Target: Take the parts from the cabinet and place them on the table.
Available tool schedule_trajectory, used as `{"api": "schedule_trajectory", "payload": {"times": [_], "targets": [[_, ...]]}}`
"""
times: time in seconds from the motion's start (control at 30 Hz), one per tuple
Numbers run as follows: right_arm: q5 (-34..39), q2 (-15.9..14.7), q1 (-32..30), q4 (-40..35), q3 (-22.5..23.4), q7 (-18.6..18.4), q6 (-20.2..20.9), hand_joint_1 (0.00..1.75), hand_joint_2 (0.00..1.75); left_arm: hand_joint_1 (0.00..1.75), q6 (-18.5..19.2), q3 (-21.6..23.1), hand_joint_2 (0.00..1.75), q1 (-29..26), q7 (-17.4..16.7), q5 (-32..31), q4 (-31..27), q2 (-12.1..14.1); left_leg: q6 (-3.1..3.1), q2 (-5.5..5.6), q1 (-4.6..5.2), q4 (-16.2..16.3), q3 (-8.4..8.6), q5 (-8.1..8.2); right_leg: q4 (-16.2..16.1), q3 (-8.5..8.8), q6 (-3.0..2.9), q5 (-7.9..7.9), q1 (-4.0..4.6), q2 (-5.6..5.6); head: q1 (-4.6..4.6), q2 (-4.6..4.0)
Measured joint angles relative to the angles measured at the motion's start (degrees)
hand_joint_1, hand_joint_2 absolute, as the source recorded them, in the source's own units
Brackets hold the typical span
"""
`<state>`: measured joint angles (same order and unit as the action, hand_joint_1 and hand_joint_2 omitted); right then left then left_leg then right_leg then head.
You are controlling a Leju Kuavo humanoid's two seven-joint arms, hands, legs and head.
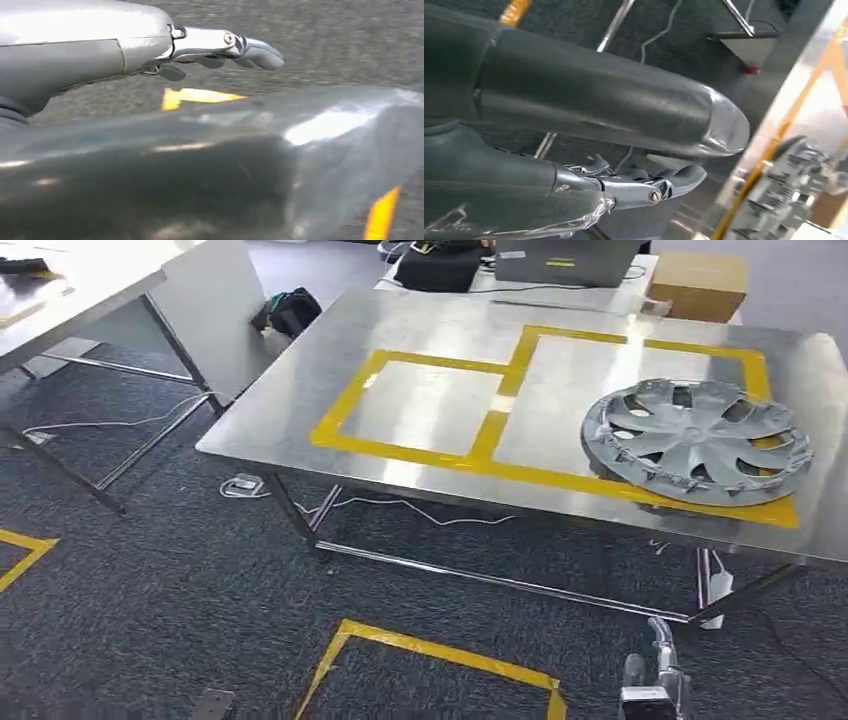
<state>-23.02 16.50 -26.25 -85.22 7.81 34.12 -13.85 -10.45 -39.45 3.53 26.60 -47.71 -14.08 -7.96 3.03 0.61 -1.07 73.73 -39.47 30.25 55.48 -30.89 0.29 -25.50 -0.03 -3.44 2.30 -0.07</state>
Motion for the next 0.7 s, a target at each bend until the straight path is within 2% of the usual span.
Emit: {"api": "schedule_trajectory", "payload": {"times": [0.03,0.07,0.1,0.13,0.17,0.23,0.27,0.3,0.33,0.37,0.4,0.43,0.47,0.5,0.53,0.57,0.6,0.63,0.67,0.7], "targets": [[0.0,0.5,0.3,0.5,0.8,0.2,0.6,0.0,0.0,0.0,0.0,-0.2,0.0,0.0,0.4,0.2,0.0,0.0,0.43,-0.27,-0.38,-2.7,2.39,-2.28,0.2,-0.83,0.38,0.5,-0.21,-0.65,-0.04,0.0],[0.0,1.0,0.7,1.0,1.8,0.6,0.5,0.0,0.0,0.0,0.0,-0.3,0.0,0.0,0.7,0.3,0.0,0.0,0.88,-1.17,-0.65,-7.5,6.05,-3.58,0.6,-1.52,0.83,0.8,-0.51,-1.38,0.0,0.0],[-0.3,1.3,1.3,1.5,2.6,1.3,-0.1,0.0,0.0,0.0,0.0,-0.4,0.0,0.1,0.9,0.3,0.0,-0.4,1.38,-3.66,-0.96,-13.1,10.28,-3.3,1.1,-1.84,1.31,1.07,-0.33,-1.98,0.04,0.0],[-0.9,1.6,1.7,2.1,3.5,1.9,-1.2,0.0,0.0,0.0,0.0,-0.4,0.0,0.4,1.1,0.3,0.0,-0.6,1.39,-5.06,-1.01,-17.9,13.48,-2.35,1.7,-2.56,1.71,1.12,-0.45,-2.64,0.33,0.0],[-1.6,1.7,2.5,2.9,4.4,2.2,-2.9,0.0,0.0,0.0,0.0,-0.5,0.0,0.7,1.3,0.0,-0.1,-0.5,-0.08,-4.76,-0.28,-19.2,13.51,-1.31,1.9,-2.88,2.25,1.53,-0.48,-3.16,0.09,0.0],[-2.9,2.1,4.2,5.6,6.1,2.2,-5.0,0.0,0.0,0.0,0.2,-0.8,0.0,0.3,1.7,-0.5,-0.1,-0.7,-1.04,-3.83,0.2,-18.8,12.27,-1.87,1.7,-2.99,3.0,2.57,-0.96,-4.39,0.07,0.0],[-3.2,2.3,4.8,7.0,6.9,2.2,-5.5,0.0,0.0,0.0,0.3,-1.0,0.0,-0.2,1.8,-0.7,-0.1,-0.5,-1.92,-3.3,0.38,-18.9,11.81,-2.42,1.6,-3.11,3.54,2.83,-1.36,-4.73,0.09,0.0],[-3.3,2.4,5.2,8.1,7.7,2.1,-5.9,0.0,0.0,0.0,0.6,-1.2,0.0,-0.4,1.9,-0.7,-0.1,-0.5,-2.61,-2.97,0.36,-18.9,11.22,-2.89,2.4,-3.5,4.05,1.03,-1.71,-1.86,0.04,0.0],[-3.2,2.5,5.3,9.0,8.6,2.1,-6.4,0.0,0.0,0.0,1.0,-1.4,0.0,-0.5,2.0,-0.7,-0.1,-0.4,-3.13,-2.22,0.48,-18.9,10.51,-3.26,5.1,-4.65,4.0,-2.32,-1.64,0.89,0.04,0.0],[-2.9,2.6,5.3,9.8,9.5,2.2,-7.0,0.0,0.0,0.0,1.2,-1.5,0.0,-0.5,2.3,-0.7,-0.1,-0.4,-3.55,-1.34,0.67,-18.9,9.73,-3.86,9.3,-5.88,3.78,-5.47,-1.39,2.32,-0.04,0.0],[-2.6,2.6,5.6,11.0,10.5,2.3,-7.4,0.0,0.0,0.0,1.5,-1.6,0.0,-0.5,2.5,-0.8,-0.1,-0.5,-3.77,-0.54,0.92,-18.9,9.02,-4.45,14.1,-7.3,3.52,-8.1,-1.13,3.01,-0.24,0.0],[-2.1,2.6,6.0,12.0,11.4,2.4,-7.4,0.0,0.0,0.0,1.8,-1.7,0.0,-0.6,2.6,-0.9,-0.1,-0.5,-3.94,0.32,1.25,-18.9,8.22,-5.11,18.5,-8.51,3.12,-9.85,-0.77,3.27,-0.26,0.0],[-1.6,2.7,6.3,12.8,12.0,2.6,-7.3,0.0,0.0,0.0,2.0,-1.8,0.0,-0.9,2.7,-1.1,-0.1,-0.5,-4.09,1.02,1.53,-18.9,7.52,-5.71,20.4,-8.67,2.57,-9.58,-0.39,3.35,-0.2,0.0],[-1.2,2.7,6.5,13.4,12.6,2.7,-7.3,0.0,0.0,0.0,2.1,-1.9,0.0,-1.1,2.8,-1.2,-0.1,-0.4,-4.14,1.73,1.76,-18.8,6.95,-6.2,19.6,-7.57,2.05,-8.07,0.02,3.4,-0.22,0.0],[-1.0,2.7,6.6,13.8,13.1,2.8,-7.3,0.0,0.0,0.0,2.2,-2.0,0.0,-1.4,2.8,-1.2,-0.1,-0.3,-4.13,2.58,1.9,-18.8,6.47,-6.66,16.3,-5.05,1.49,-5.93,0.4,3.64,-0.2,0.0],[-1.0,2.7,6.7,14.2,13.4,2.8,-7.3,0.0,0.0,0.0,2.2,-2.0,0.0,-1.6,2.8,-1.2,-0.1,-0.3,-4.06,3.33,1.99,-18.8,6.14,-7.05,11.1,-1.61,0.96,-4.13,0.68,4.34,-0.2,0.0],[-1.0,2.7,6.9,14.4,13.6,2.8,-7.3,0.0,0.0,0.0,2.2,-2.1,0.0,-1.6,2.8,-1.2,-0.1,-0.3,-3.99,4.15,2.05,-18.8,5.9,-7.48,5.1,2.41,0.48,-3.25,0.82,6.36,-0.22,0.0],[-1.0,2.8,7.1,14.7,13.9,2.8,-7.3,0.0,0.0,0.0,2.3,-2.1,0.0,-1.5,2.9,-1.3,-0.1,-0.4,-3.81,4.64,2.34,-18.7,5.5,-7.84,1.1,4.82,-0.05,-4.77,0.65,8.88,-0.15,0.0],[-1.0,2.9,7.4,15.0,14.1,2.9,-7.3,0.0,0.0,0.0,2.3,-2.1,0.0,-1.5,2.9,-1.3,-0.1,-0.3,-3.64,5.33,2.31,-18.6,5.2,-8.3,0.4,5.28,0.33,-4.62,0.53,8.61,-0.11,0.0],[-1.0,3.0,7.5,15.3,14.3,2.9,-7.3,0.0,0.0,0.0,2.3,-2.2,0.0,-1.5,2.9,-1.3,-0.1,-0.3,-3.29,5.94,2.21,-18.5,4.97,-8.59,0.2,4.5,0.27,-4.86,0.63,8.03,-0.24,0.0]]}}
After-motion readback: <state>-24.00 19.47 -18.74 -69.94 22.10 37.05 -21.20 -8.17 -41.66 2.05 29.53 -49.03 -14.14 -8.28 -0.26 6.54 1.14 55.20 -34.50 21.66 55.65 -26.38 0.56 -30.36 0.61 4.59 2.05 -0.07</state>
